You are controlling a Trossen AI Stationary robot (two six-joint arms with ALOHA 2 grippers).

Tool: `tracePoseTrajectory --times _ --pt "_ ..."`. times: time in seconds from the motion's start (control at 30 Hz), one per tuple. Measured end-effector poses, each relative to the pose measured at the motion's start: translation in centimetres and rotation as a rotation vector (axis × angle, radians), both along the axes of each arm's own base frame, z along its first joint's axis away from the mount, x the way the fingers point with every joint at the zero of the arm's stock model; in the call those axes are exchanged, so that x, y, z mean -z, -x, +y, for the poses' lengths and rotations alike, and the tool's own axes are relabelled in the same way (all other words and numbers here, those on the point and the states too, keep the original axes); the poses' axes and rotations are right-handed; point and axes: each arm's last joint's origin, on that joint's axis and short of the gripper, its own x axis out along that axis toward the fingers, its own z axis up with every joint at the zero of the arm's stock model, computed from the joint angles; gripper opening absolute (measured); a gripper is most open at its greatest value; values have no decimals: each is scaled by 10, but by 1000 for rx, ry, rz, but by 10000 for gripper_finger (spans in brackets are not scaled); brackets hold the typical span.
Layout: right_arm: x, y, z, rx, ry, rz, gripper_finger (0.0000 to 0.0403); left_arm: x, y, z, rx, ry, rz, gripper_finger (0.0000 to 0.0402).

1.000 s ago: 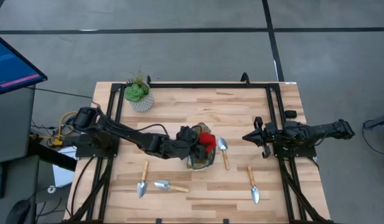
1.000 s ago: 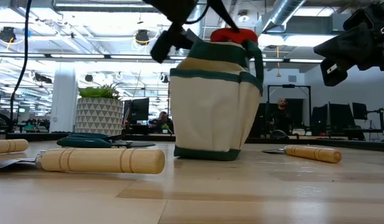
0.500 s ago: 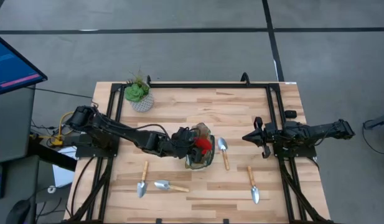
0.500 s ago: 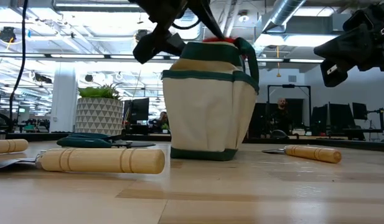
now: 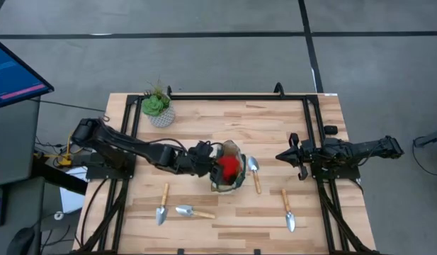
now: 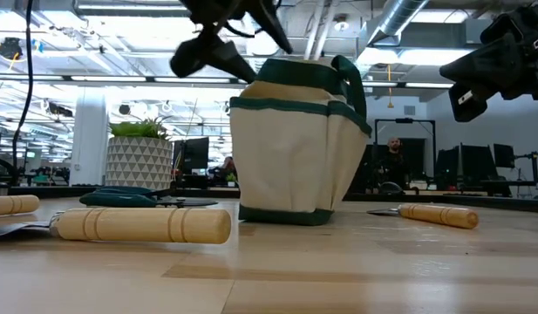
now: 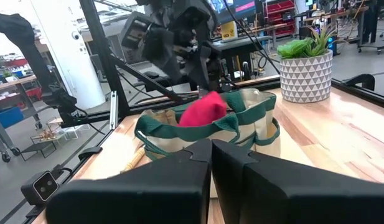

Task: Pick & Place Garden tools in Gardening bag
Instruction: Put the trowel into the gardening bag

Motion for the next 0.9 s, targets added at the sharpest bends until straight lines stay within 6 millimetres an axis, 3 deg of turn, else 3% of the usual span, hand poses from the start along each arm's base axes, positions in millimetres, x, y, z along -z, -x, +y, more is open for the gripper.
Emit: tracePoseTrajectory --times 0.23,0.67,0.9 --pt "0 0 0 0 0 -2 5 -21 22 6 -7 -22 20 206" --pt "-2 0 0 -1 -3 -21 5 -70 66 20 142 -159 -22 192" --pt "-2 0 0 -1 -4 -22 5 -71 104 37 122 -187 186 218"
